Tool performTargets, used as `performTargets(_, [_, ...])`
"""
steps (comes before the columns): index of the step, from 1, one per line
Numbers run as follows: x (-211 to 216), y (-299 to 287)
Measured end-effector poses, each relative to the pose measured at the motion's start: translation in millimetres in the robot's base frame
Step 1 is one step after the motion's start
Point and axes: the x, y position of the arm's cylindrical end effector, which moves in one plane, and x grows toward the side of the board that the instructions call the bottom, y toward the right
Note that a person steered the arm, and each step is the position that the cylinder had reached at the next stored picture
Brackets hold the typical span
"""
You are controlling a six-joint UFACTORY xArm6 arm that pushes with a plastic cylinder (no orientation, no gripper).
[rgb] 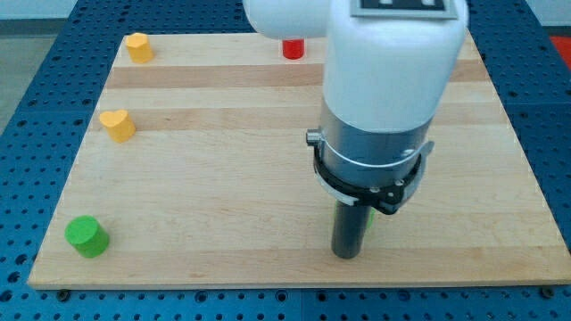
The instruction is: Move the green circle slightly diagonal to the right
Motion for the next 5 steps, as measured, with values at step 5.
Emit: performTargets(5, [-86.9, -352.2])
